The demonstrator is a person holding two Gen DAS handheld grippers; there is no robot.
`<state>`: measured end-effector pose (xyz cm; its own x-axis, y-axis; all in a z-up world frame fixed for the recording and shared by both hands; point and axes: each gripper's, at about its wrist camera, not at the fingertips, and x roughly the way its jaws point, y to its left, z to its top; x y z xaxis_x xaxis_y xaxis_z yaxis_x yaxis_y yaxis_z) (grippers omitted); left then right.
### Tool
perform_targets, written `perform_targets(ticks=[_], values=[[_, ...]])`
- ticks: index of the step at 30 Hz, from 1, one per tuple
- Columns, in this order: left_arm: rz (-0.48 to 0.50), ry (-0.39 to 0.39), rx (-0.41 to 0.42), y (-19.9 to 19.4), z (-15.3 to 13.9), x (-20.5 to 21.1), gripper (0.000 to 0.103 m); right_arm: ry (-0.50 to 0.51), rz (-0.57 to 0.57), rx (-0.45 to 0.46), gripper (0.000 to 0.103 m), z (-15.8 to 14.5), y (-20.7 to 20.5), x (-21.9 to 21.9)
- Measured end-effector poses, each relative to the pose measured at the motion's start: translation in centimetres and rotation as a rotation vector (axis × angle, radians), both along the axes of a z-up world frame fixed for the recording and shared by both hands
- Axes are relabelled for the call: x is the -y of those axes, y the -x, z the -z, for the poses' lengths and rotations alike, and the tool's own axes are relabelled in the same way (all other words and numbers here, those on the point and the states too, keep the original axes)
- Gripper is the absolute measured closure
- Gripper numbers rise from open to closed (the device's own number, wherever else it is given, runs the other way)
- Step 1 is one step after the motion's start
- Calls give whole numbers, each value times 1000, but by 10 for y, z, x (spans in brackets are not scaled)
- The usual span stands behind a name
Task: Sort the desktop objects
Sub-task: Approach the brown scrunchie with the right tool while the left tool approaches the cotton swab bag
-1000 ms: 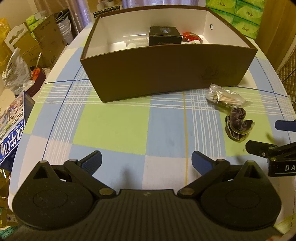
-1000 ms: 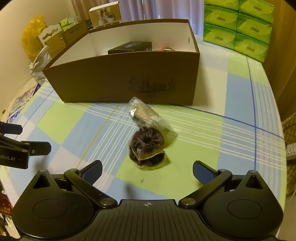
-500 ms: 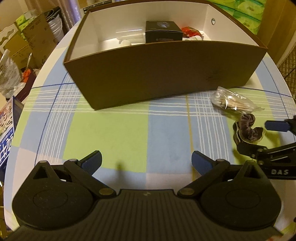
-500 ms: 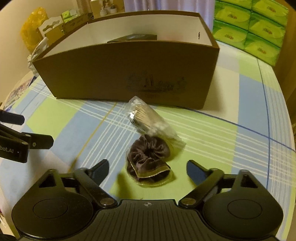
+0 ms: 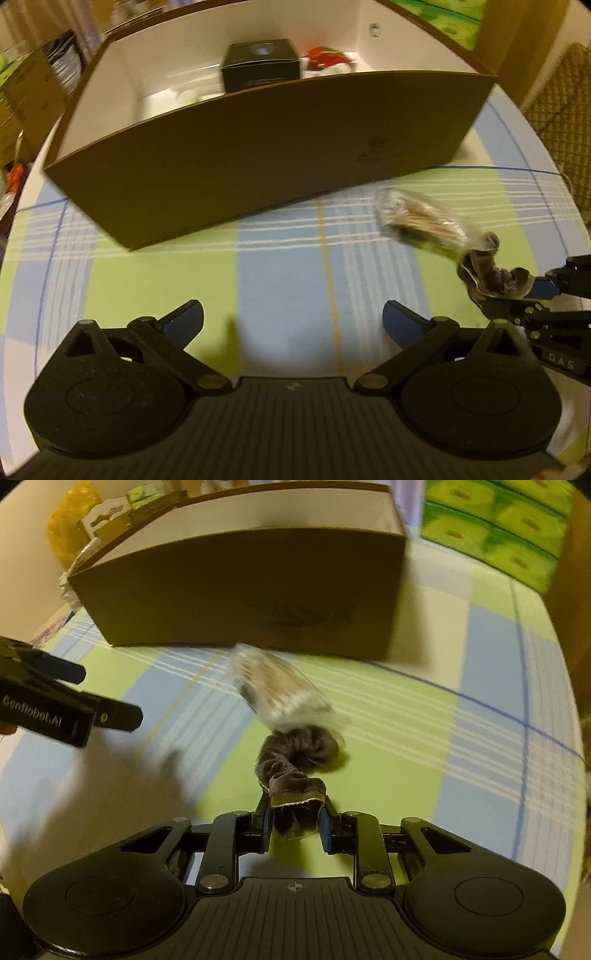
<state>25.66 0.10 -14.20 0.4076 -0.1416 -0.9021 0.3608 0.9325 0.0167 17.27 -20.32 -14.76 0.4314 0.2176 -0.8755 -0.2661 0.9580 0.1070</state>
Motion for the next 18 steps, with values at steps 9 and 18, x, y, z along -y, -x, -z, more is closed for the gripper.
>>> perform_targets(ticks=[9,18], values=[[131,60,4,-8,2,37,1,25,203,-31,80,-10,13,52],[249,79,39,-23,12,83,6,9,316,-21,60,-14,10,70]])
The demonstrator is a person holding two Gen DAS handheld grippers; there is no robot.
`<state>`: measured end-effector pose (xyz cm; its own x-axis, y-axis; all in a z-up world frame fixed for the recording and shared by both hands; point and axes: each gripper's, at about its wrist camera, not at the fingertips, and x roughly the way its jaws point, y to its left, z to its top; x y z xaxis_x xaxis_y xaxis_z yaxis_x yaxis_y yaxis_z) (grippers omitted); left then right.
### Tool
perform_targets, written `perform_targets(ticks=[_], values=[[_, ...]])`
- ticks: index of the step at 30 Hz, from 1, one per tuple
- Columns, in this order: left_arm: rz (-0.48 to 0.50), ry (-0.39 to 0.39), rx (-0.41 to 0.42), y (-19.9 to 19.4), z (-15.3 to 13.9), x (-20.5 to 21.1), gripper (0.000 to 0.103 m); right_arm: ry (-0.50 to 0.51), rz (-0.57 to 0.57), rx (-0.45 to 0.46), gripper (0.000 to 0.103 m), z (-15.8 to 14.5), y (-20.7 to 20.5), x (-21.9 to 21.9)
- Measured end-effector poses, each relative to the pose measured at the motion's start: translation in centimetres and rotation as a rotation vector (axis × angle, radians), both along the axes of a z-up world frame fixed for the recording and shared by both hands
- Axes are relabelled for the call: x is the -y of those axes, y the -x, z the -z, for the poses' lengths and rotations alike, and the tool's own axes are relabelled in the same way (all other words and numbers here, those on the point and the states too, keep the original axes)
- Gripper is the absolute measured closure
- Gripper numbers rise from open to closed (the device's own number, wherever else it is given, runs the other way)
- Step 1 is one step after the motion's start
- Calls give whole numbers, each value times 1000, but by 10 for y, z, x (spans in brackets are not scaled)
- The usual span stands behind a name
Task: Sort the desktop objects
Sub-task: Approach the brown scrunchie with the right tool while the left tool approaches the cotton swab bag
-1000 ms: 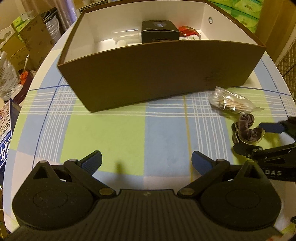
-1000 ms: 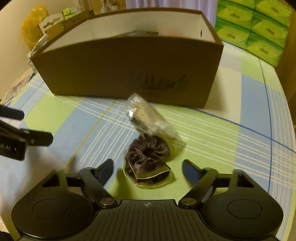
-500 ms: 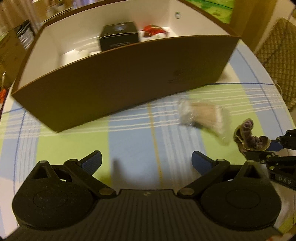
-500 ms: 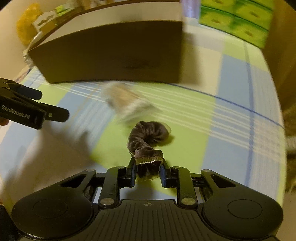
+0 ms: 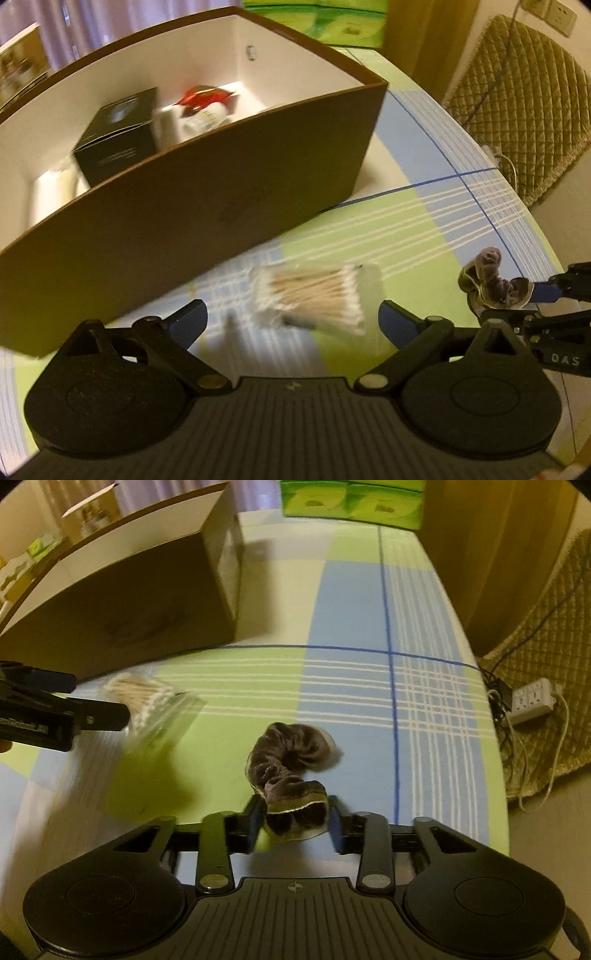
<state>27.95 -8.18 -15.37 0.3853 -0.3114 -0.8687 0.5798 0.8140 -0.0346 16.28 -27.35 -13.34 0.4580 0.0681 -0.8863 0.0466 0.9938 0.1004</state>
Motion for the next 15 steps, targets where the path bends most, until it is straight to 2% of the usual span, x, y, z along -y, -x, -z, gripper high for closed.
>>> perform_targets(ticks=[2,4,5,7,8,9,10,12,13,15], values=[[18,-12,6,-3,6,7,10,-1,22,9,51,-2,1,5],[33,-21,-1,-6,14,12,20,0,38,19,45,-4,1,8],[34,-20,-9,-7,18,12,21,-3,43,24,44,-5,1,9],[31,0,-34,-9,24,10,34,-5,49,31,42,-6,2,11],[33,3,-18,-7,25,9,36,-5,49,35,41,-8,1,11],[45,2,-8,-5,25,9,41,-5,48,37,41,-8,1,11],[56,12,-5,-4,25,8,52,-6,46,40,40,-8,1,11],[59,23,-9,-2,23,5,59,-7,42,44,40,-8,0,9],[54,23,-11,-2,22,2,66,-8,39,46,40,-8,0,8],[37,26,-18,-2,21,-4,71,-8,29,54,40,-8,-3,6]])
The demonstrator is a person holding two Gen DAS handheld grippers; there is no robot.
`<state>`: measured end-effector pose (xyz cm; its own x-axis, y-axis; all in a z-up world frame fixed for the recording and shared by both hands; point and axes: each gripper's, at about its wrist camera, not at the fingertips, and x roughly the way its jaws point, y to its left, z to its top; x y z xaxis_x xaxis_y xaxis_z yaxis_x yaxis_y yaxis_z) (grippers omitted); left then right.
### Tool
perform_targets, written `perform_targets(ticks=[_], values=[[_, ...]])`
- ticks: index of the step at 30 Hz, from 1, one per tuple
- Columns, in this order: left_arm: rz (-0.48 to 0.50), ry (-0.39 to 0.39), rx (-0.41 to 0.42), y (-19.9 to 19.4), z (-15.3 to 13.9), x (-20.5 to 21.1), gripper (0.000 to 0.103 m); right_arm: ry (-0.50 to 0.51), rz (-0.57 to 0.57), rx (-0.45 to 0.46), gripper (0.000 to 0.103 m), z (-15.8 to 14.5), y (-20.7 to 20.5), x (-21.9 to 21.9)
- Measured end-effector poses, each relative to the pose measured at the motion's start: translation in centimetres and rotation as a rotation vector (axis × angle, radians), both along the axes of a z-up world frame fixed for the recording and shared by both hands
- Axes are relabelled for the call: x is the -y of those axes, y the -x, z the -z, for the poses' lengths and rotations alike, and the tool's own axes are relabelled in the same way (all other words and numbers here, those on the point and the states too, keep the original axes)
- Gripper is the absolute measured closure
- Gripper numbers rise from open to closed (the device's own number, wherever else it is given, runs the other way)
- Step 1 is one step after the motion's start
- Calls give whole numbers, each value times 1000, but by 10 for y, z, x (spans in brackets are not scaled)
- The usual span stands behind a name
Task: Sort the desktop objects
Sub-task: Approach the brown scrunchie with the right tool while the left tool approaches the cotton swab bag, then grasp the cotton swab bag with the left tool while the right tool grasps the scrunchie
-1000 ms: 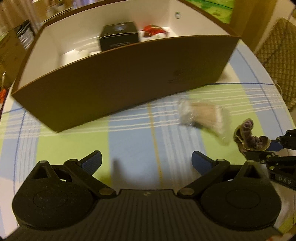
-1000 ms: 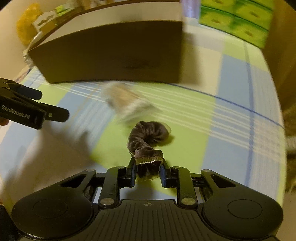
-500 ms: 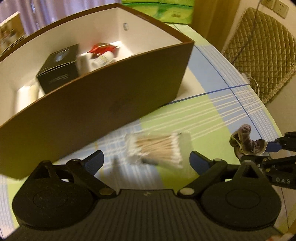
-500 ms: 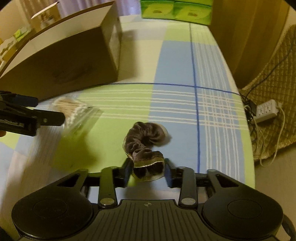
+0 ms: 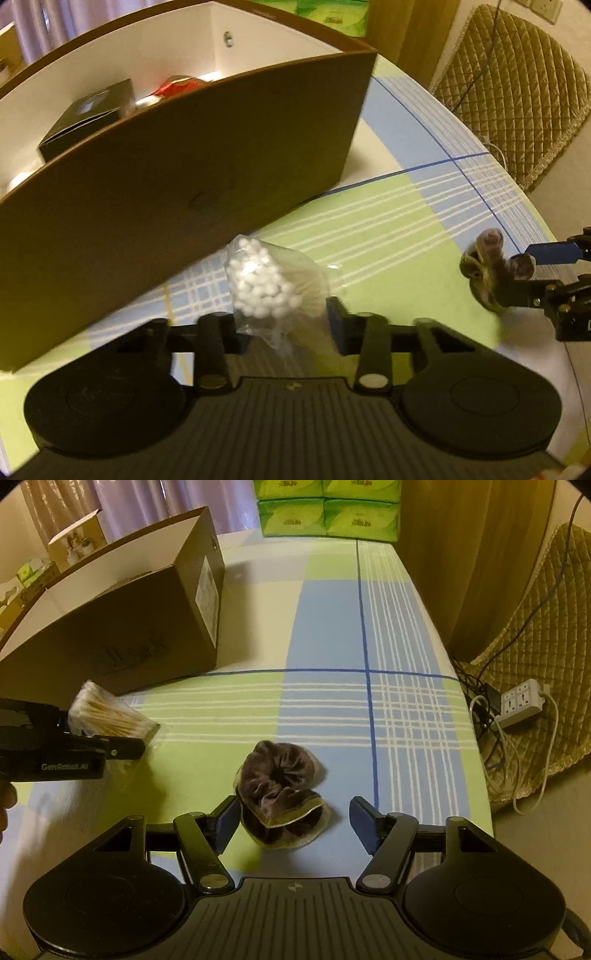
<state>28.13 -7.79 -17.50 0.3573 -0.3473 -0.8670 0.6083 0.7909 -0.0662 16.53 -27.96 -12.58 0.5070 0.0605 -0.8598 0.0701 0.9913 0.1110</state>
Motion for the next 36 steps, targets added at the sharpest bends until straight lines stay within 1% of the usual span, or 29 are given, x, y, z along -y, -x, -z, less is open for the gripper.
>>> perform_targets(ticks=[4,7,14,15,16,17,18,19,22,27,32,36], values=[[-57,12,-17,2,-4,-22,78,14,-36,17,40,0,-2,-7],[-101,17,-11,6,-11,-41,80,17,-58,24,40,1,-4,-12],[-189,26,6,18,-27,-77,81,61,-102,33,41,13,-13,-22],[-198,25,7,20,-29,-81,81,73,-110,34,48,14,-14,-23],[-206,25,10,22,-31,-85,81,87,-118,29,57,16,-15,-25],[-213,27,12,24,-32,-87,81,105,-124,25,59,17,-16,-27],[-218,28,14,26,-35,-91,81,113,-129,28,64,17,-15,-28],[-225,31,16,28,-36,-94,81,114,-137,29,70,17,-15,-30],[-243,39,19,34,-40,-99,81,101,-165,26,80,15,-11,-32],[-264,40,29,43,-46,-106,82,51,-223,18,86,9,-3,-46],[-282,43,42,49,-52,-109,82,-16,-301,12,87,2,4,-71],[-299,50,58,55,-60,-114,82,-47,-363,21,87,-5,6,-89]])
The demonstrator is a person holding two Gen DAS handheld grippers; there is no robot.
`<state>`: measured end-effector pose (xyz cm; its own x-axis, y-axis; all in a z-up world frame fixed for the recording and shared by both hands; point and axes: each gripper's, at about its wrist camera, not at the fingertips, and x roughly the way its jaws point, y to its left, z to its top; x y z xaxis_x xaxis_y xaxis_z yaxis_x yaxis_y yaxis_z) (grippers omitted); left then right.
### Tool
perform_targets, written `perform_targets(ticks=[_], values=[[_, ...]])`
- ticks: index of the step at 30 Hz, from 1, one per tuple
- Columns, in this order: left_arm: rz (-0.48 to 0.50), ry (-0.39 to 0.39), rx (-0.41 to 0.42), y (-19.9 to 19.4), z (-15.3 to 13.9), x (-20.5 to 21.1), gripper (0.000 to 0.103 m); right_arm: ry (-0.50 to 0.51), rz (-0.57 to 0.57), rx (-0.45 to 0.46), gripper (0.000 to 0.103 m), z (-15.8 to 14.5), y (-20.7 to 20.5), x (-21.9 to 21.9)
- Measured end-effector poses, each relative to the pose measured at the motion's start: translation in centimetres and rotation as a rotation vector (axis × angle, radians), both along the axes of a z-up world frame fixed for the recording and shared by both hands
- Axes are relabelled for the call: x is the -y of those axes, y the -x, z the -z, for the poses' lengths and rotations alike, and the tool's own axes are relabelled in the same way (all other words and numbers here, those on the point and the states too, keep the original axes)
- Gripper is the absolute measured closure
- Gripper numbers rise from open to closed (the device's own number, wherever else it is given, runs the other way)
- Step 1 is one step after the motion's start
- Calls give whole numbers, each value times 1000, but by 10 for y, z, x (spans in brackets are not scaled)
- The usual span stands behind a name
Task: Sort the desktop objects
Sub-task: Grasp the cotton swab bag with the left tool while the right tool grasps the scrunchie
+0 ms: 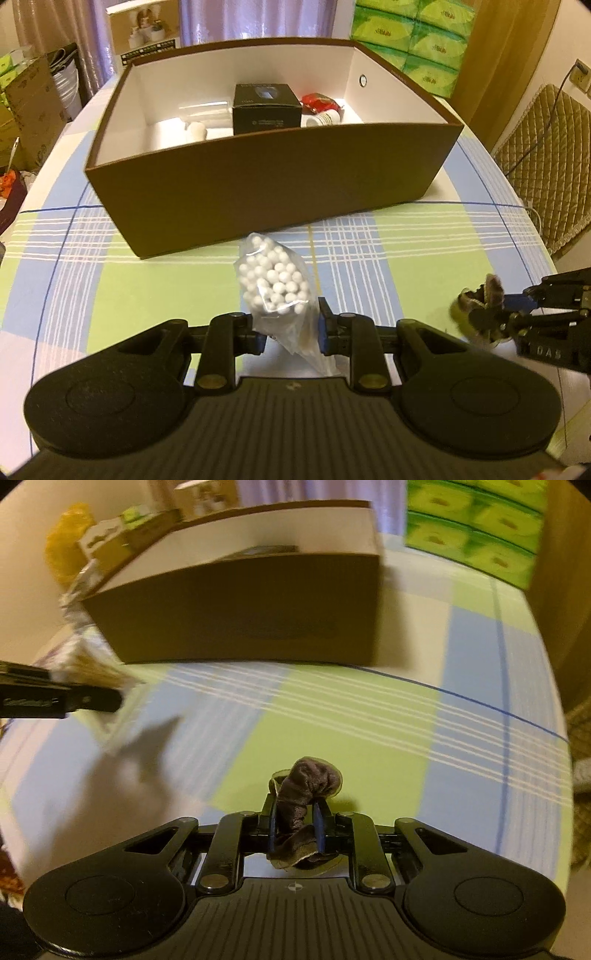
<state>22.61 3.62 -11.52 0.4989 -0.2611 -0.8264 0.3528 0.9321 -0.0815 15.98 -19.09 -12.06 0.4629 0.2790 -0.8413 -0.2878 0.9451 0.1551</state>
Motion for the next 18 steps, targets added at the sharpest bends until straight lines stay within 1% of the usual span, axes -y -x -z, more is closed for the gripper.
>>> perform_targets(ticks=[6,10,14,18], values=[[-23,8,25,9,-13,-12,82,-40,-65,26,87,-17,-7,-18],[-35,16,54,10,-28,-22,82,-71,-91,52,87,-34,-16,-26],[-45,20,96,5,-46,-31,82,-105,-106,92,87,-55,-30,-32],[-48,32,145,-9,-66,-38,82,-134,-114,147,87,-79,-51,-37]])
